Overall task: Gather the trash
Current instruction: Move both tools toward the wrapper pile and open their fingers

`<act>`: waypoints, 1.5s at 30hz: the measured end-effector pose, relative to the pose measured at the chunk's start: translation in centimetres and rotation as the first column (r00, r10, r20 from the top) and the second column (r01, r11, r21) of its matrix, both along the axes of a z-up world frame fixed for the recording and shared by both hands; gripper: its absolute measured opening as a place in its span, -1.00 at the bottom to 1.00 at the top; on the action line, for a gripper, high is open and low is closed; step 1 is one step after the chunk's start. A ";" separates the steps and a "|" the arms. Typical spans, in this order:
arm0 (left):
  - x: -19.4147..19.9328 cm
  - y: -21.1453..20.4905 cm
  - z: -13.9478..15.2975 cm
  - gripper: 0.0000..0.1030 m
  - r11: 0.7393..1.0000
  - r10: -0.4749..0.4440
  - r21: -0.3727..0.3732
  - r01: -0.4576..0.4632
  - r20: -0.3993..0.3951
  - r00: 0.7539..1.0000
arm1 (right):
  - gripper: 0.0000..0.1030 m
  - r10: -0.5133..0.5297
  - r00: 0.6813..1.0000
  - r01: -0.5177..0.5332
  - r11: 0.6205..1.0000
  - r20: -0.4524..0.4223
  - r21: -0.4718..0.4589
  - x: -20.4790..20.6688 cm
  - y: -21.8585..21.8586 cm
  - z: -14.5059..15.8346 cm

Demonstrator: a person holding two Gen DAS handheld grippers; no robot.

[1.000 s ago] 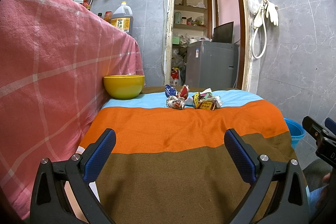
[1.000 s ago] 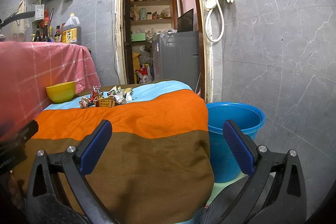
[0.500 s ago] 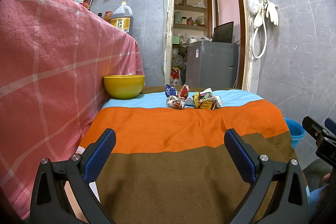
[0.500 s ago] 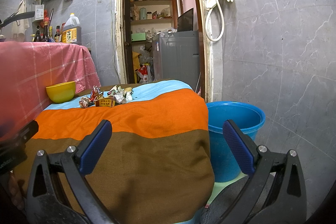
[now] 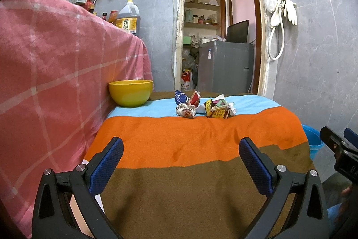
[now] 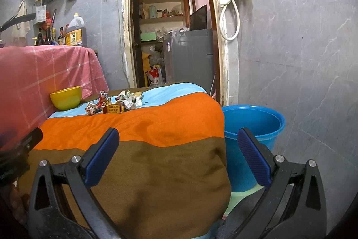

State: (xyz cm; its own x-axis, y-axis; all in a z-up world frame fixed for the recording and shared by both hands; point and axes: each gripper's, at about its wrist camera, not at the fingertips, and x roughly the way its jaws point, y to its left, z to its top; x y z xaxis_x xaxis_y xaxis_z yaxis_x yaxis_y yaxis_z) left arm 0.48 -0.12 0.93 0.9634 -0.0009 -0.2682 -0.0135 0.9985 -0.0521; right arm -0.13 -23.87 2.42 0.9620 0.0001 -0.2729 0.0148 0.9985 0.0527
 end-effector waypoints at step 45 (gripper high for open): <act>20.0 3.5 2.0 0.94 0.999 -0.022 -0.046 0.011 -0.249 0.968 | 0.90 0.306 0.930 -0.308 0.951 -0.205 0.019 22.0 4.4 0.5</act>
